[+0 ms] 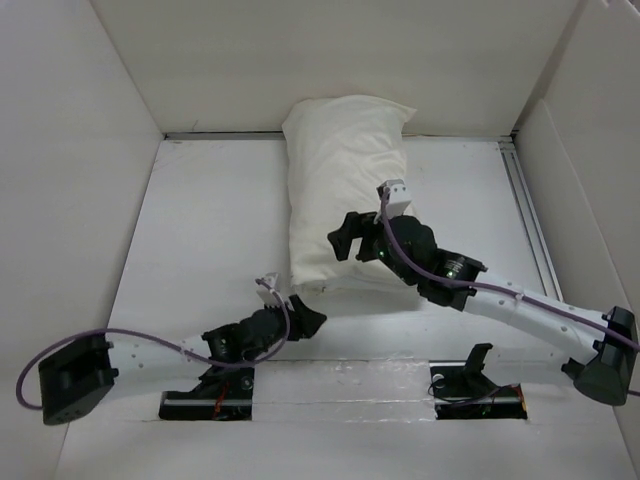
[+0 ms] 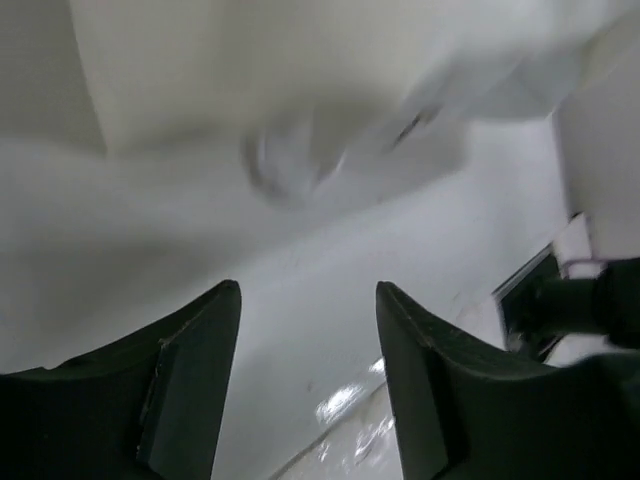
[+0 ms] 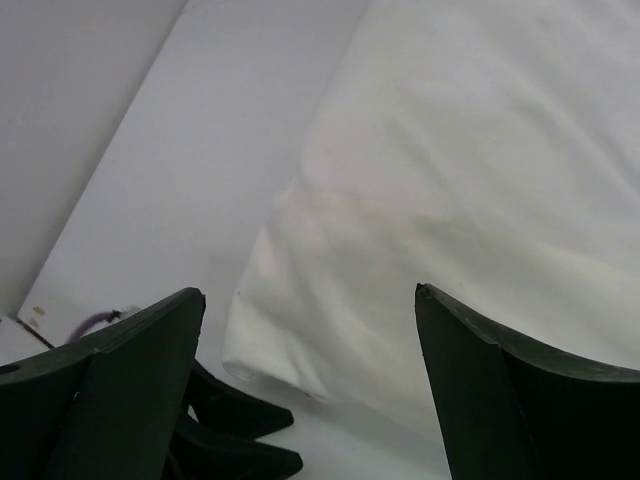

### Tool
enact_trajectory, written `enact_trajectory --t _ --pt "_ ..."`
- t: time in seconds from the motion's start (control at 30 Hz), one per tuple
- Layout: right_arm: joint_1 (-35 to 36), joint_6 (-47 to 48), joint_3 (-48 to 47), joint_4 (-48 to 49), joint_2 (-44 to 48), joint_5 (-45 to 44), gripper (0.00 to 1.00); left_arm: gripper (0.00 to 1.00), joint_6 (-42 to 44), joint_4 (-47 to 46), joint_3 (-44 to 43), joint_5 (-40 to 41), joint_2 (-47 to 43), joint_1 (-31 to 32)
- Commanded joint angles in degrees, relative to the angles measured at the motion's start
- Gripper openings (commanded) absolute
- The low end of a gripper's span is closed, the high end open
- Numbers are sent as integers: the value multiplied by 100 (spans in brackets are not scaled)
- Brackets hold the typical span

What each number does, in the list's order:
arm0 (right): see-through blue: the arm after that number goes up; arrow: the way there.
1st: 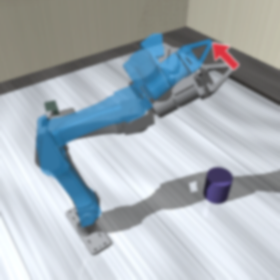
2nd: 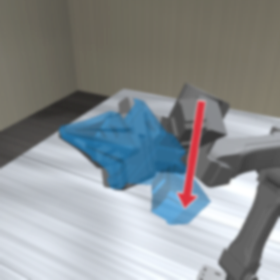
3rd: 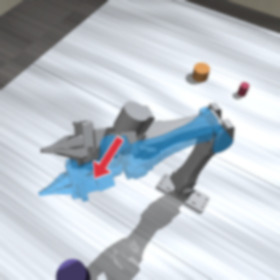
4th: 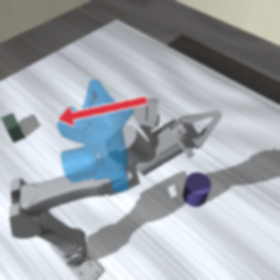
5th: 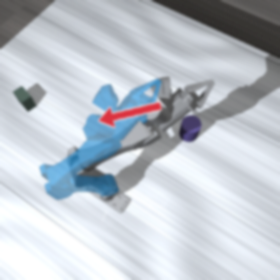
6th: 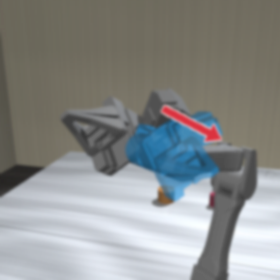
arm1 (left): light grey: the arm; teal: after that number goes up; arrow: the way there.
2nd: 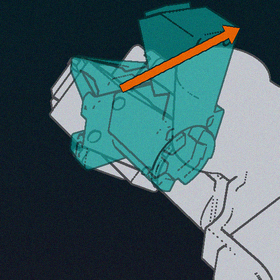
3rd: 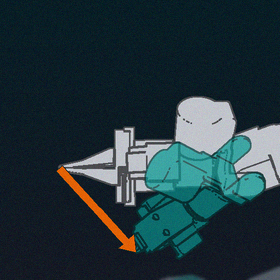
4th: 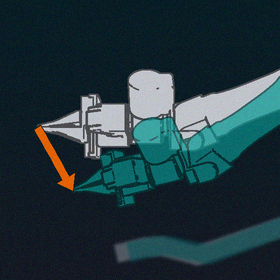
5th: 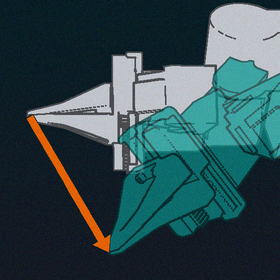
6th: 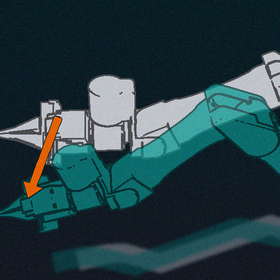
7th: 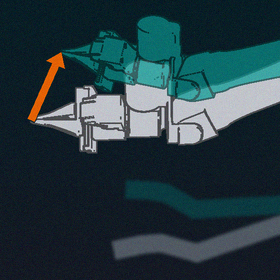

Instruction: Put the pillow into the pillowcase

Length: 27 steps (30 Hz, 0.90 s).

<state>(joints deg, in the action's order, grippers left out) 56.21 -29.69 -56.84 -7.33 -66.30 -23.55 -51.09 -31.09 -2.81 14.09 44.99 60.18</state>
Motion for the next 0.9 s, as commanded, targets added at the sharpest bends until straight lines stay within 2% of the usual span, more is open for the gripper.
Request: enact_trajectory --t 0.0,0.03,0.1,0.13,0.2,0.27,0.33,0.4,0.57,0.6,0.7,0.77,0.8,0.83,0.87 --pt "-75 157 -284 -224 231 -79 92 53 -1145 646 177 1401 823 1235" --pt "-75 209 -284 -277 319 -79 92 70 -1566 1083 88 1682 1010 1563" --pt "-127 209 -284 -357 433 -79 92 78 -2516 1376 -183 2281 1640 2118" --pt "-127 209 -232 -357 565 -79 92 82 -2850 1865 -315 2439 1879 2390" --pt "-127 209 -179 -418 697 -79 92 89 -3639 2394 -597 2686 2336 2462" --pt "-127 323 -117 -418 855 -18 92 90 -3925 2887 -984 2853 2856 2516" --pt "-127 324 -117 -488 917 35 92 91 -4162 2969 -1186 3056 3102 2586" --pt "-127 376 -117 -646 970 35 92 91 -4451 3248 -1239 3213 3155 2586" --pt "-180 429 76 -787 1163 -18 92 100 -5383 3662 -1292 3513 3059 2586" --pt "-180 429 76 -787 1251 -18 92 100 -5898 3950 -1353 3513 3155 2586" --pt "-180 429 138 -901 1418 -18 92 100 -6631 4557 -1904 3566 3803 2586" --pt "-180 429 200 -1050 1576 -18 92 100 -7017 5706 -2467 3514 4174 2586" --pt "-232 429 252 -1051 1646 -18 92 100 -7229 6250 -3131 3513 4558 2638" --pt "-233 429 252 -1129 1786 -18 92 100 -7570 7187 -3364 3513 4745 2752" --pt "-233 429 252 -1182 1866 -18 92 100 -7739 7448 -3523 3513 4843 2753"
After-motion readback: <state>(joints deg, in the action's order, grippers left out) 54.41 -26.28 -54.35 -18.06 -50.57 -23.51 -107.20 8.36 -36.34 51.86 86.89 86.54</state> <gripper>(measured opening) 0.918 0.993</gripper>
